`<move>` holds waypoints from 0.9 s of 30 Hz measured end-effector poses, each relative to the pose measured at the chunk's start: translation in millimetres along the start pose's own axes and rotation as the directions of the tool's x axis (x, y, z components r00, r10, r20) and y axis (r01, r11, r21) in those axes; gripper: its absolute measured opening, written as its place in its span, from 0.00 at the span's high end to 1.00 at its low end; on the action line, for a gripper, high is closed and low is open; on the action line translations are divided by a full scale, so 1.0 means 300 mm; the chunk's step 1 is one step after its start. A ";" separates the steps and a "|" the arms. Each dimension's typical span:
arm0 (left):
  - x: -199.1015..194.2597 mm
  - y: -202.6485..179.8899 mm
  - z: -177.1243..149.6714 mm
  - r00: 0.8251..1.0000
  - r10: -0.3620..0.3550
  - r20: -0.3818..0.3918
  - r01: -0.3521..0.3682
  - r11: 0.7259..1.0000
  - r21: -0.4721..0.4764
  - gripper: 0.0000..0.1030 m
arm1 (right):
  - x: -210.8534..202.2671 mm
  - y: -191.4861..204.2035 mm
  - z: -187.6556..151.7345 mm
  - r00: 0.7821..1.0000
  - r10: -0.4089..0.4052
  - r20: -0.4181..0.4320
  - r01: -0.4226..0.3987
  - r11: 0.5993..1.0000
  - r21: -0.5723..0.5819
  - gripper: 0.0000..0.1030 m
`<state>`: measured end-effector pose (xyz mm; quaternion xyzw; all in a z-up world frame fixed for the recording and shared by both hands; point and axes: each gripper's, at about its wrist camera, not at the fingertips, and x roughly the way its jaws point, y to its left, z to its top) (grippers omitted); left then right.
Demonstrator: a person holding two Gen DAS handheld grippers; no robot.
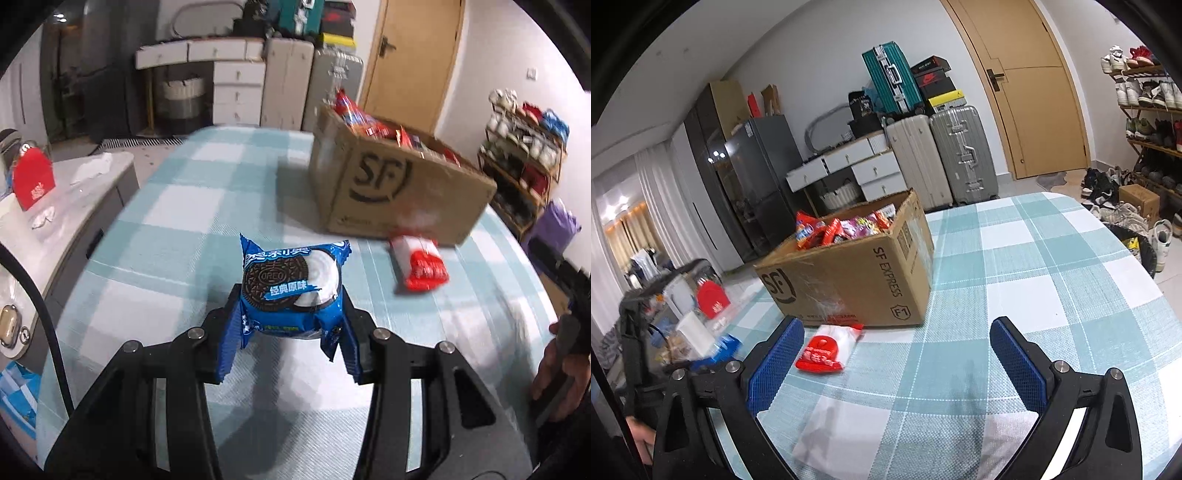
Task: Organize snacks
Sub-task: 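Grasp the red balloon-glue pack with the right tool while the left tool holds the Oreo pack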
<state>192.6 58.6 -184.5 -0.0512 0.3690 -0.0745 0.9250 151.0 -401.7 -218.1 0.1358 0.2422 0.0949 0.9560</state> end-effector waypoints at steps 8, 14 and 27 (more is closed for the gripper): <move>-0.009 0.010 -0.011 0.998 -0.033 0.048 0.032 0.999 0.007 0.58 | 0.061 0.039 -0.005 0.996 -0.039 -0.081 0.034 0.997 -0.070 0.01; -0.014 -0.002 -0.010 0.997 -0.054 0.050 0.054 0.998 0.014 0.58 | 0.188 0.114 -0.032 0.972 0.001 -0.236 -0.023 0.996 -0.090 0.01; -0.012 0.012 -0.016 0.994 -0.092 0.057 0.093 0.995 -0.022 0.58 | 0.471 0.264 -0.011 0.923 -0.045 -0.382 0.011 0.996 -0.091 0.01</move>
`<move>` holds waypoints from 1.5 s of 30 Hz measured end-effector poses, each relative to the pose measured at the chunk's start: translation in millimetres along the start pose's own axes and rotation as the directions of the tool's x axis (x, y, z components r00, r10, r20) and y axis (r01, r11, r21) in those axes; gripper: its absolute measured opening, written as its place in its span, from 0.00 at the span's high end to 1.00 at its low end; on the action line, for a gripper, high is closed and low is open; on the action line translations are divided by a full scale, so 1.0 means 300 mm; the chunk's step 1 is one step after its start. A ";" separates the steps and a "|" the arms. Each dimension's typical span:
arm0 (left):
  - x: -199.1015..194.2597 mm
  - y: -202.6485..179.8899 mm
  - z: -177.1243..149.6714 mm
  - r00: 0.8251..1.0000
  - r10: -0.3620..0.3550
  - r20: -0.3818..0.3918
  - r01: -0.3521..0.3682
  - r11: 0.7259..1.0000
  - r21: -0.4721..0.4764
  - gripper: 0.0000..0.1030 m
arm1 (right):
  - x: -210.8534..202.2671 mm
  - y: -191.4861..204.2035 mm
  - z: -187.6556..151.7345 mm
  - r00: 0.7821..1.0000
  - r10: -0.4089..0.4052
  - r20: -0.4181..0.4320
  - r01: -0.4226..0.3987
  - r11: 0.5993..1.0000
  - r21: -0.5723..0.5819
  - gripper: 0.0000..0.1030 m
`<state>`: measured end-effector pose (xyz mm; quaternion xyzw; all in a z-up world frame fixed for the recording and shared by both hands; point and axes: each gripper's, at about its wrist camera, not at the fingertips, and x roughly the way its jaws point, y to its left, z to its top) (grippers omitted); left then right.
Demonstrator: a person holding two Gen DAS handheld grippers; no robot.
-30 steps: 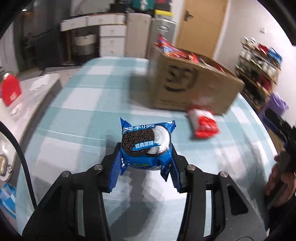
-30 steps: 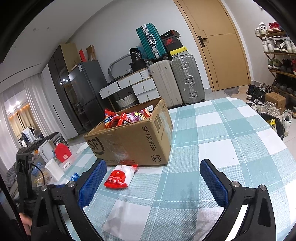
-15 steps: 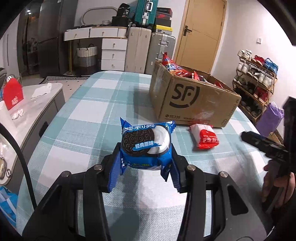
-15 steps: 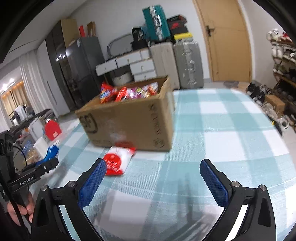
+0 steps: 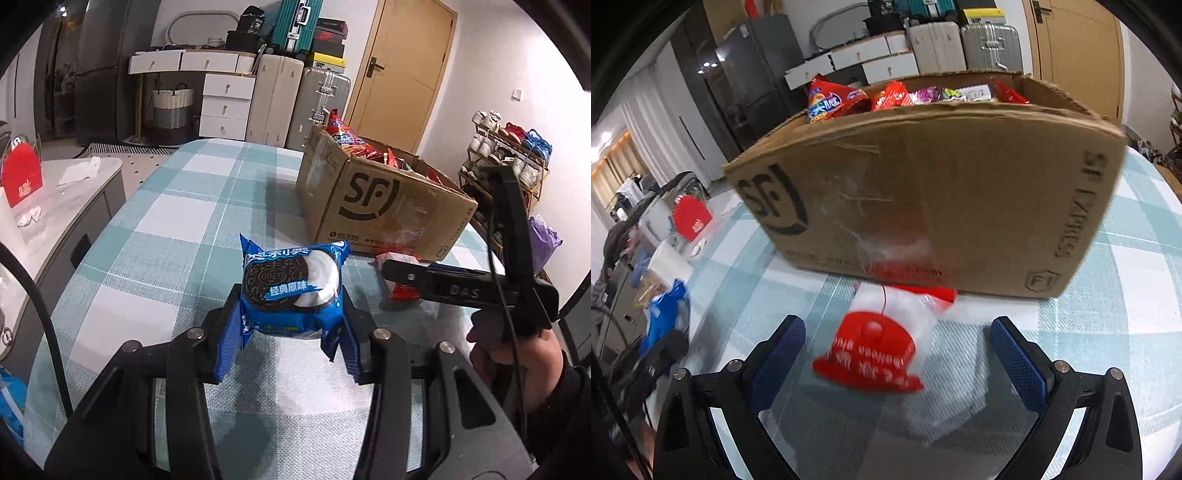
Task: Organize snacks
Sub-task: 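Grasp the red balloon-glue pack with the right tool while the left tool holds the Oreo pack, then lift both held packs and carry them over the cardboard box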
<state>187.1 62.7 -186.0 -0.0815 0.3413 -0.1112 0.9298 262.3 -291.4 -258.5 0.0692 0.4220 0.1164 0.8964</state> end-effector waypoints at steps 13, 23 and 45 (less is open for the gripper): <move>-0.009 -0.023 -0.009 0.999 -0.036 0.009 0.036 0.999 0.008 0.58 | 0.029 0.136 -0.002 0.995 -0.100 -0.004 0.098 0.980 -0.176 0.49; -0.013 -0.023 -0.008 0.999 -0.049 0.015 0.049 0.999 0.009 0.58 | -0.060 0.091 -0.056 1.000 0.023 -0.001 -0.023 0.994 -0.108 0.57; -0.022 -0.023 0.008 0.999 -0.030 0.035 0.029 0.999 0.017 0.58 | -0.454 -0.091 -0.336 0.989 0.079 0.123 -0.076 0.997 -0.028 0.57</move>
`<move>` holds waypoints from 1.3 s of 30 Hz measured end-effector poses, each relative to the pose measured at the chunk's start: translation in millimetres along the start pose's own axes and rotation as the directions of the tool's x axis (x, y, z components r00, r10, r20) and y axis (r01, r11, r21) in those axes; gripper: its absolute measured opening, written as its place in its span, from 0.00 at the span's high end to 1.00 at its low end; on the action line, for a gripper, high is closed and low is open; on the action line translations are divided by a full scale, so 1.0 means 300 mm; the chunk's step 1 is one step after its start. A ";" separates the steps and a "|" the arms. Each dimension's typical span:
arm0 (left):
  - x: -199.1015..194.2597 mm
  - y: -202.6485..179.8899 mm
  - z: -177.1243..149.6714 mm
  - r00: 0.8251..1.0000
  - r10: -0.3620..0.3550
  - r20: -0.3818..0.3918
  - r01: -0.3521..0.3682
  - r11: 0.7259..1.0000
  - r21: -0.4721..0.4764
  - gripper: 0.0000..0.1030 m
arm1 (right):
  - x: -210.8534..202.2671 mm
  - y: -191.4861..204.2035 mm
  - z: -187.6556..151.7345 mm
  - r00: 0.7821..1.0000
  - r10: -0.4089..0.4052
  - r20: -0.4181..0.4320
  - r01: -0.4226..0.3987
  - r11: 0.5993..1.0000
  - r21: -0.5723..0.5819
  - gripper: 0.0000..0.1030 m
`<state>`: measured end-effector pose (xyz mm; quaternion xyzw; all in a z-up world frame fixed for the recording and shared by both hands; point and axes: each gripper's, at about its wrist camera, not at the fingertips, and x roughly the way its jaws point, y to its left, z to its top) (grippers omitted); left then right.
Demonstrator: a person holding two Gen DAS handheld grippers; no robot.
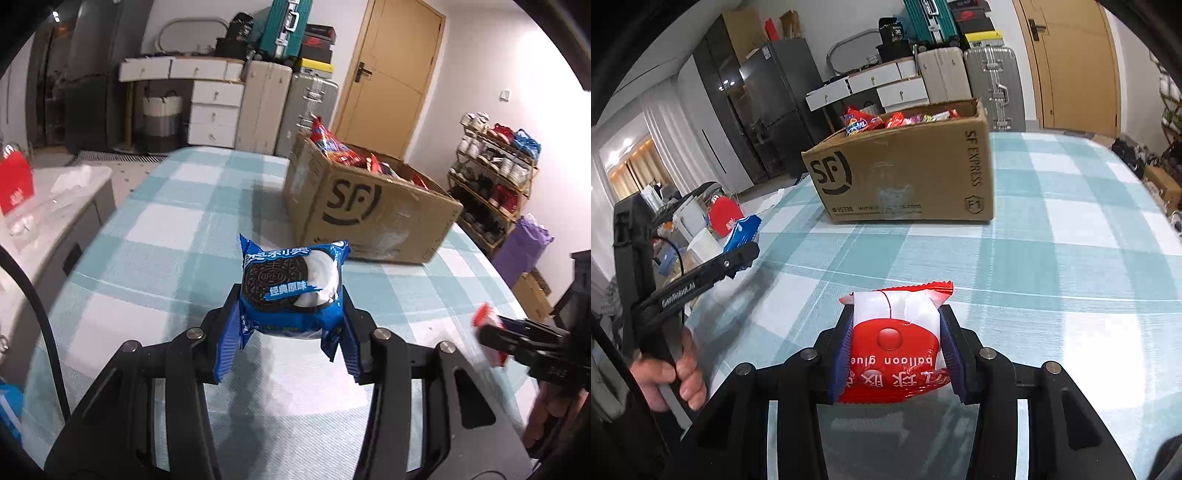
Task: Organize snacks
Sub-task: 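Lift both held packs and carry them over the cardboard box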
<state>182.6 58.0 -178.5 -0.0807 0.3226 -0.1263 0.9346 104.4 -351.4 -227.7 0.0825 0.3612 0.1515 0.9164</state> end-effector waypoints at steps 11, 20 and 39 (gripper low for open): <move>-0.115 -0.042 0.163 0.999 0.036 0.018 -0.037 0.998 0.055 0.58 | -0.142 0.031 0.091 0.991 0.069 0.113 -0.065 0.997 -0.036 0.57; -0.204 -0.094 0.422 0.998 -0.055 0.022 0.053 0.995 0.079 0.58 | -0.293 0.107 0.346 0.961 0.185 0.207 -0.161 0.979 -0.127 0.57; -0.184 -0.400 0.961 0.991 -0.137 -0.005 0.135 0.975 0.174 0.58 | -0.338 0.111 0.942 0.950 0.219 0.224 -0.203 0.975 -0.096 0.57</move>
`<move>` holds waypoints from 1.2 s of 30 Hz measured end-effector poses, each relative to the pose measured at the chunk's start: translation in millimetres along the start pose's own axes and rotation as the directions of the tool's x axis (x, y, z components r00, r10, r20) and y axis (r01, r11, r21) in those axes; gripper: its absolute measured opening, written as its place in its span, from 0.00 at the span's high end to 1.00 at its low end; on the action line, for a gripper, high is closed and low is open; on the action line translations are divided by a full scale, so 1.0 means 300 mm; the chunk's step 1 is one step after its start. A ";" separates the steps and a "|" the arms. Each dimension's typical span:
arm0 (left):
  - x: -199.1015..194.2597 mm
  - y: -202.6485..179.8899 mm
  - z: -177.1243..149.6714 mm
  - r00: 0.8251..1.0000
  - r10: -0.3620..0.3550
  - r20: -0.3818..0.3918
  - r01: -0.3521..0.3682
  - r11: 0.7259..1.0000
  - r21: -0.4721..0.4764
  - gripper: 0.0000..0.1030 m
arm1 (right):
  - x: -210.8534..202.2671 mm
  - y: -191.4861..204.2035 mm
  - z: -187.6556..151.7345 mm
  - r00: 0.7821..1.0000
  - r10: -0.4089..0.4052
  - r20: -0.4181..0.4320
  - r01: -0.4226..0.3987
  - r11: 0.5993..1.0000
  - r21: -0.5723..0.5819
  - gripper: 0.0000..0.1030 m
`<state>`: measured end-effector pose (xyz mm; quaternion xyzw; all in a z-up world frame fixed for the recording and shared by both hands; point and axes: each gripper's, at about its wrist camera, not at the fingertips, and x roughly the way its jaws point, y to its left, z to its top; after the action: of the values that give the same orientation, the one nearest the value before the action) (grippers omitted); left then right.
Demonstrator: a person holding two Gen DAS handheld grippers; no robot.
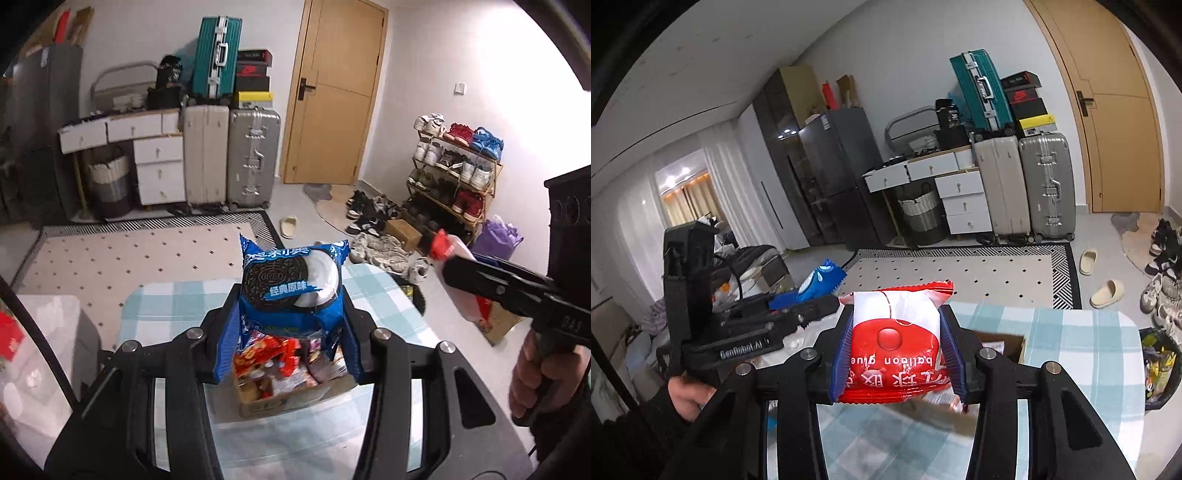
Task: Organize snacks
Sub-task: 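Lift both held packs and carry them over the cardboard box, then lower both packs into the box and open both tools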
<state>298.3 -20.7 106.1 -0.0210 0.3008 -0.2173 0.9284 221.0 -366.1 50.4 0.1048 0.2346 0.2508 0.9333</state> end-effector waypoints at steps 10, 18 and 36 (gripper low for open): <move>0.294 0.034 0.051 0.994 -0.010 -0.109 0.004 0.999 -0.054 0.58 | 0.170 -0.111 0.092 0.996 -0.084 -0.039 0.083 0.996 -0.025 0.57; 0.528 0.015 -0.044 0.979 -0.003 -0.203 0.003 1.000 0.001 0.58 | 0.377 -0.258 -0.011 0.986 -0.112 -0.125 0.115 0.993 0.021 0.57; 0.784 0.035 -0.232 0.942 0.070 -0.329 -0.039 0.994 0.099 0.58 | 0.593 -0.405 -0.198 0.952 -0.159 -0.263 0.164 0.986 -0.002 0.57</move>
<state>433.3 -102.7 -81.8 0.0666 0.4430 -0.2055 0.8701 378.8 -372.8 -107.7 0.0605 0.3661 0.1831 0.9104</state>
